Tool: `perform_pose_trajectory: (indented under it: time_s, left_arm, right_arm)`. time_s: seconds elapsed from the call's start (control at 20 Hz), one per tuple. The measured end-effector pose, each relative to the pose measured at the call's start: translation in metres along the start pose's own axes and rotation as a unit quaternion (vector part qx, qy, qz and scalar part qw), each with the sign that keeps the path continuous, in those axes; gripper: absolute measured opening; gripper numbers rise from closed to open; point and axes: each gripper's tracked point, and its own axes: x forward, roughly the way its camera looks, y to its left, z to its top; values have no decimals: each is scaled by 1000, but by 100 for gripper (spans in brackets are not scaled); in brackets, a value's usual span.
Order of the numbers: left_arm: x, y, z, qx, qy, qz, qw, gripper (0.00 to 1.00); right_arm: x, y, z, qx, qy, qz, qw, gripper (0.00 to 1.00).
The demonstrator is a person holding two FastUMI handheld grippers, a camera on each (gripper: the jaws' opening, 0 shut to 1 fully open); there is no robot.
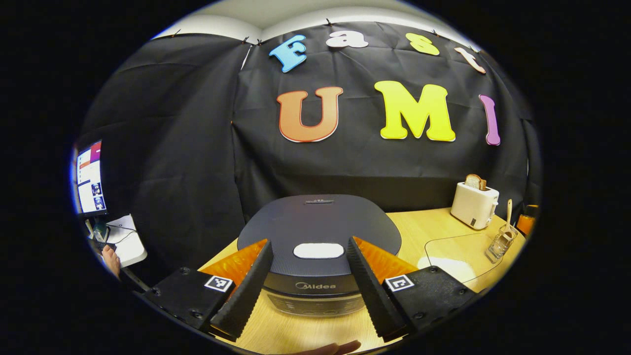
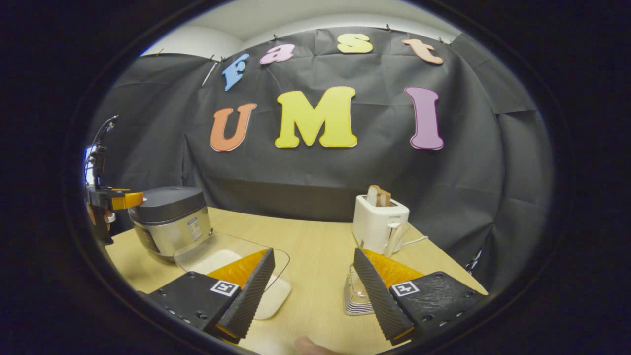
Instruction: Close the left gripper, press the button to open the rice cooker; take a wooden spoon from the chopstick holder with the right hand, scoop a spoonful of rice and pour it into the rice cooker, then put the wooden spoon back into the chopstick holder.
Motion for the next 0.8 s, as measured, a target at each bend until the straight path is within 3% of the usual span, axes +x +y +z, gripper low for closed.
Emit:
perform_pose_trajectory:
  time_s: [0.5, 0.8]
  left_arm:
    - [0, 2, 7, 13, -2, 16, 1000, 94]
    - [-33, -38, 21, 7, -3, -20, 1000, 92]
  right_arm:
    - [-9, 3, 5, -10, -7, -3, 1000, 96]
    - [-38, -1, 19, -25, -31, -26, 999, 95]
